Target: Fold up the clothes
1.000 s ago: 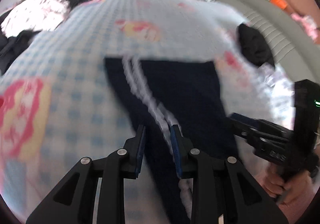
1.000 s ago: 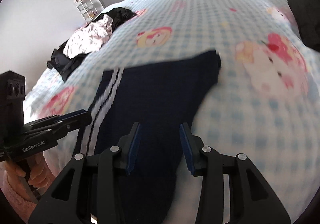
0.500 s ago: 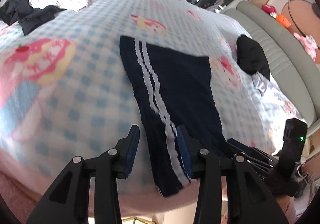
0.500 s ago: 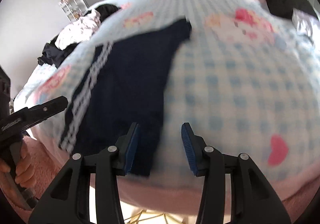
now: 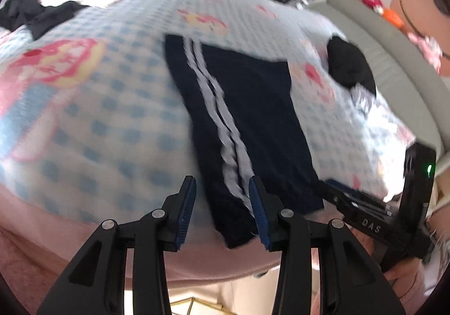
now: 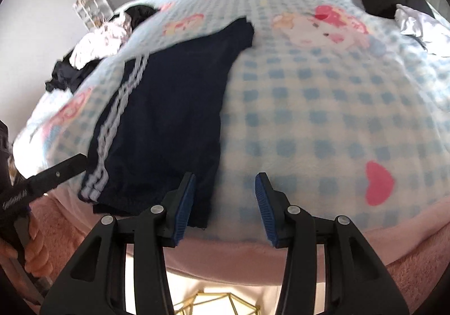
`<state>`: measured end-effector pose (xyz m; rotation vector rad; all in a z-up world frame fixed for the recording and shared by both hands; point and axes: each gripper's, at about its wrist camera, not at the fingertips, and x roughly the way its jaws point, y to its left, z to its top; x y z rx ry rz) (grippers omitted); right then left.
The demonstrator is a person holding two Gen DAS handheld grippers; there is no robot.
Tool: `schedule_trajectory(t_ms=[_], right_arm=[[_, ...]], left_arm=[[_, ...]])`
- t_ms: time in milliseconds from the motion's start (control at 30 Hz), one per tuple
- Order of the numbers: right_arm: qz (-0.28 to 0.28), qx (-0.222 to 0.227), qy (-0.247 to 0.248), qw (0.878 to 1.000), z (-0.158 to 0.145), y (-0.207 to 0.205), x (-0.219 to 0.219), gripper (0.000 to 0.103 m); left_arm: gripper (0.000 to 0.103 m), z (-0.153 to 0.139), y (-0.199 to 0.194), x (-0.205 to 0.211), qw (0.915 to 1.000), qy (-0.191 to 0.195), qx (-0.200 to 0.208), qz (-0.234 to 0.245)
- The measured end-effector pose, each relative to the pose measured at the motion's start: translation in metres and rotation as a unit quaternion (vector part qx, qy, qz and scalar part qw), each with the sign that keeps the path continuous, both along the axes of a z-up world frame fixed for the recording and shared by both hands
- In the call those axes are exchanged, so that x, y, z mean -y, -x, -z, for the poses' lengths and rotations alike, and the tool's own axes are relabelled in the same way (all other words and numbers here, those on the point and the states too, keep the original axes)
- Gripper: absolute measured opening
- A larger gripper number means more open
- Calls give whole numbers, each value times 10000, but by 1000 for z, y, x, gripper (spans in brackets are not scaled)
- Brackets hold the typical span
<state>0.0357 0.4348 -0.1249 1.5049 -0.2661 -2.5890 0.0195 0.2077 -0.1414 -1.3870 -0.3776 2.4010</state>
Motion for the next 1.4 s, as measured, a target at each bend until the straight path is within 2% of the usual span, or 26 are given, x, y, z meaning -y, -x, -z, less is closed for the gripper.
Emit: schedule_trajectory(t_ms=[133,200,300,400,567,667,767,833,967,1067,1200,1300,1400], right_arm=[[-111,165,-11,9998,11,1,5,49],[-135,217,-13,9997,15,2,3,55],[-68,231,177,9996,19,2,-3,58],[-39,234,217,9995,20,2,-5,58],[320,114,207,9992,7,0,3,58],[31,-206,-68,9998,-2,-3,21,58],[-89,-83,-340,9993,9,-3,30,58],[-78,7,-221,9997,19,-6,23,58],[-46,41,41,10000,20,-12,7,58],[103,39,315,9994,20,-12,-5,58],[402,-246,794,9957,9,-17,-18,57],[468,-308,763,9955,4,-18,-21,57],[417,-312,642,9966,5,-19,-18,57]], left_arm=[[41,9,-3,-9,9994,266,236,13],[41,11,-4,-7,9992,270,306,-28],[42,10,-7,1,9993,207,308,-99],[43,10,-10,10,9993,96,327,-175],[43,3,-15,2,9994,-320,92,-35],[43,2,-14,-9,9999,-129,32,41],[43,14,-9,-8,9995,87,314,-9],[44,16,-10,0,9991,-36,416,-42],[44,12,-15,12,9992,-59,360,-142],[44,11,-18,21,9984,-393,294,-271],[43,2,-22,28,9965,-749,75,-372],[43,-3,-24,35,9937,-997,-69,-512],[43,-4,-18,31,9928,-1127,-66,-398]])
